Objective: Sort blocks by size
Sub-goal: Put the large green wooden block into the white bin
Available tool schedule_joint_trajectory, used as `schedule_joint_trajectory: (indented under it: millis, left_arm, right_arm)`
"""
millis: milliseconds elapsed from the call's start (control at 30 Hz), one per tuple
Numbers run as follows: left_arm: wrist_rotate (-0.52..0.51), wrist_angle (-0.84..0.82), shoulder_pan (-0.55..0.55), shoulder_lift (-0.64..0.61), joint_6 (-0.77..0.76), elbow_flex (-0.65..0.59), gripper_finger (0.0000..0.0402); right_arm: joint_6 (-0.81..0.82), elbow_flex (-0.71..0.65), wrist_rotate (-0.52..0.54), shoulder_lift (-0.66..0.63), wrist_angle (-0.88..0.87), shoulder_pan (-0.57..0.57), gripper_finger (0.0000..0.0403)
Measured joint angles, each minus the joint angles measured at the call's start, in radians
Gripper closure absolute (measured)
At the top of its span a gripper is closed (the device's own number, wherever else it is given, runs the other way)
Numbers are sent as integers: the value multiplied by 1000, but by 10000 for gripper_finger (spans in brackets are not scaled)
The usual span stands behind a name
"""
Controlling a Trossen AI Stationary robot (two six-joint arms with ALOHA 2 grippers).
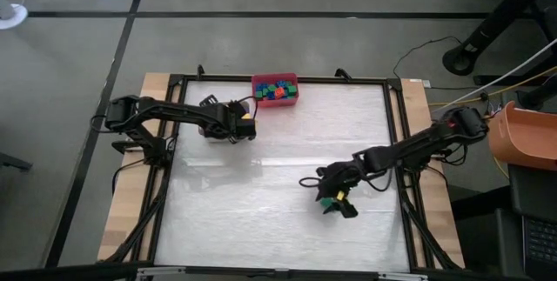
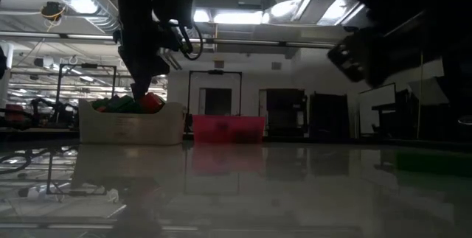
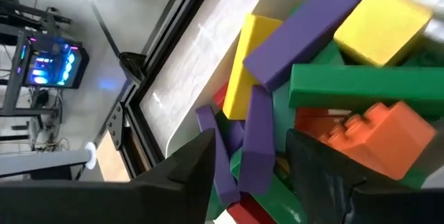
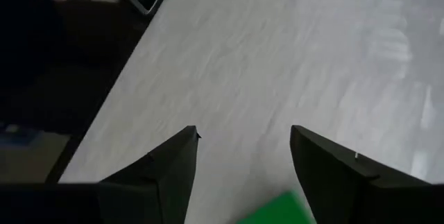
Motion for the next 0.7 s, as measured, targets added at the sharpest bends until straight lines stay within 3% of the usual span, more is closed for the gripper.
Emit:
schedule_joint_trajectory:
  millis: [200,433,700]
  left_arm:
    - [0,-9,-9,-26,4,47,252]
    - [0,7,-49,-37,-4,98,255]
    - [0,65,-101,-37,5,99,256]
  right_arm:
    - [115,0,154,-33,-101,78,173]
    - [342,-1,343,-28,-355,189,173]
    - [504,-2,513,-24,-423,270,173]
